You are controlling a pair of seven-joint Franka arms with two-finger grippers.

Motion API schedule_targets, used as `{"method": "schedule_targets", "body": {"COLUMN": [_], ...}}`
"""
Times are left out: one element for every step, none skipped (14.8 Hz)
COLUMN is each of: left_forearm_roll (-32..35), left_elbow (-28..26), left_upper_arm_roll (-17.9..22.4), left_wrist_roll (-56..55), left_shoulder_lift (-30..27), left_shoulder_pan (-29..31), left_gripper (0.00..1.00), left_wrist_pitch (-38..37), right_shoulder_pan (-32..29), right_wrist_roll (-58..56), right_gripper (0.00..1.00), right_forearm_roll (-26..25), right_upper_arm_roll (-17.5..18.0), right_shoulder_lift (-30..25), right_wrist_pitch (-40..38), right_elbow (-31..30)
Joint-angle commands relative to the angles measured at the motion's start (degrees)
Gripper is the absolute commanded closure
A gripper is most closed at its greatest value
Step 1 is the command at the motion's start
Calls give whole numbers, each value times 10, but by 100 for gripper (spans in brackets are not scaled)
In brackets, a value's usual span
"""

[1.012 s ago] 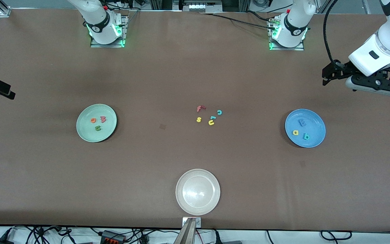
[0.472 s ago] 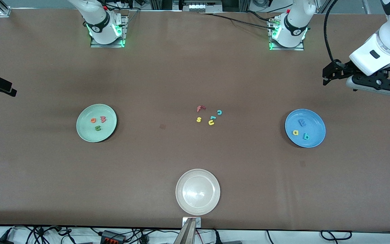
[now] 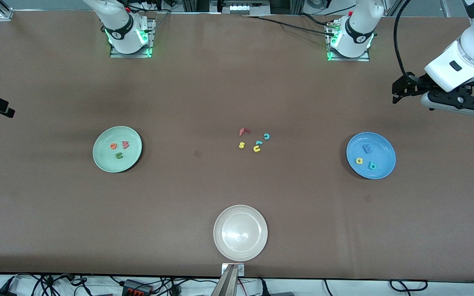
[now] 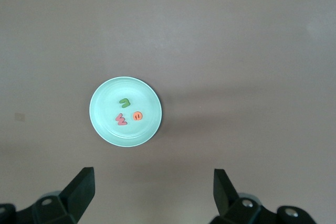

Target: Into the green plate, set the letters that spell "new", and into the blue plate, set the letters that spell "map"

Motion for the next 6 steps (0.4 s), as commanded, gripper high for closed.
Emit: {"method": "schedule_targets", "body": {"left_forearm_roll": [-4,-4,-4,-4,-4,-4], "left_elbow": [5,5,5,5,5,6], "left_upper_arm_roll": [-4,-4,-4,-4,-4,-4], "left_wrist_roll": [14,14,14,14,14,14], "left_shoulder_lift": [-5,-5,-5,-5,-5,-5], "left_shoulder_pan": [7,8,7,7,7,7], "left_gripper": [0,0,0,0,0,0], "left_wrist_pitch": [-8,-8,-8,-8,-8,-8], "right_shoulder_pan": [-13,-13,-13,-13,-12,-12], "right_wrist_roll": [12,12,12,12,12,12], "right_gripper": [0,0,0,0,0,0], "right_forearm_roll": [-8,-8,-8,-8,-8,-8], "right_upper_arm_roll": [15,15,15,15,15,15], "right_shoulder_lift": [-6,-6,-6,-6,-6,-6], "right_wrist_pitch": [3,4,3,2,1,1], "right_elbow": [-7,-6,-7,-7,-7,-7]}}
